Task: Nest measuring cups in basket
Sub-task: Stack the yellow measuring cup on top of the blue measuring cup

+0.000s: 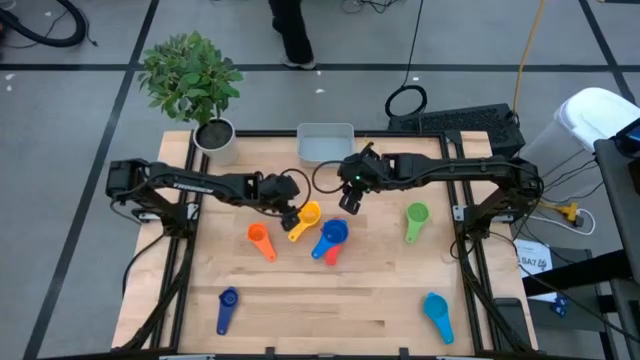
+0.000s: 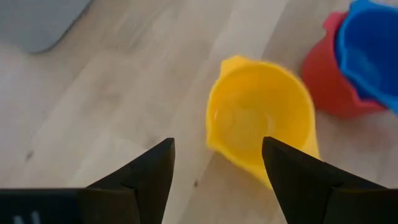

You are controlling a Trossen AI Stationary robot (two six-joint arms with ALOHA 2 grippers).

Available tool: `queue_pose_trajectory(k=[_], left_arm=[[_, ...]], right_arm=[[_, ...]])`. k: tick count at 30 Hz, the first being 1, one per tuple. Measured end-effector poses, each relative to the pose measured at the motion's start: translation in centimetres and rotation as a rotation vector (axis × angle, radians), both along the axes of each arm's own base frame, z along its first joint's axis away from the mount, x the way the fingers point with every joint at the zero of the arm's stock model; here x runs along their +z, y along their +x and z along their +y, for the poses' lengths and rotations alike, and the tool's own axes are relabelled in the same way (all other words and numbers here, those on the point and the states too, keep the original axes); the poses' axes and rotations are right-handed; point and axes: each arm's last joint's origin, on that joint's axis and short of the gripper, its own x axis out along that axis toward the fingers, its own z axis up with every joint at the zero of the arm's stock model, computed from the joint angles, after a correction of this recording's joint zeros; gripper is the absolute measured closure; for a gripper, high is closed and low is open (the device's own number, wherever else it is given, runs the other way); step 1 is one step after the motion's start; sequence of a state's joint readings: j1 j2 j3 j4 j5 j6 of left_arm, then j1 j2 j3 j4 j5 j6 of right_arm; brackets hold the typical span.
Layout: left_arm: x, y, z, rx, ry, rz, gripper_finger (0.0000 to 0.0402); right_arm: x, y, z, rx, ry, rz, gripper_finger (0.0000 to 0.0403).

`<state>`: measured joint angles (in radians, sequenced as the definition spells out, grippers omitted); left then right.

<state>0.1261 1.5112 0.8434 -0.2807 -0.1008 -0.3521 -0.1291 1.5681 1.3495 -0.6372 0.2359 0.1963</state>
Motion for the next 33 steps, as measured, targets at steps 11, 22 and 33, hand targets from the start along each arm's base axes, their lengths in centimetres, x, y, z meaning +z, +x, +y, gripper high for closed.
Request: queue_pose_trajectory(k=[11, 22, 33], left_arm=[[-2.1, 0.8, -0.4, 0.107, -0.086, 0.028, 0.0158], [-3.6, 1.4, -1.0, 0.129, -0.122, 0.057, 0.0169], [-2.4, 2.3, -1.0, 0.026, -0.109, 0.032, 0.0383]], right_arm=[[-0.1, 0.0, 0.4, 0.013, 0.001, 0.011, 0.0252], [-0.1, 0.1, 1.3, 0.039, 0.002, 0.010, 0.0252], [-0.2, -0.1, 1.5, 0.052, 0.001, 0.039, 0.0252]])
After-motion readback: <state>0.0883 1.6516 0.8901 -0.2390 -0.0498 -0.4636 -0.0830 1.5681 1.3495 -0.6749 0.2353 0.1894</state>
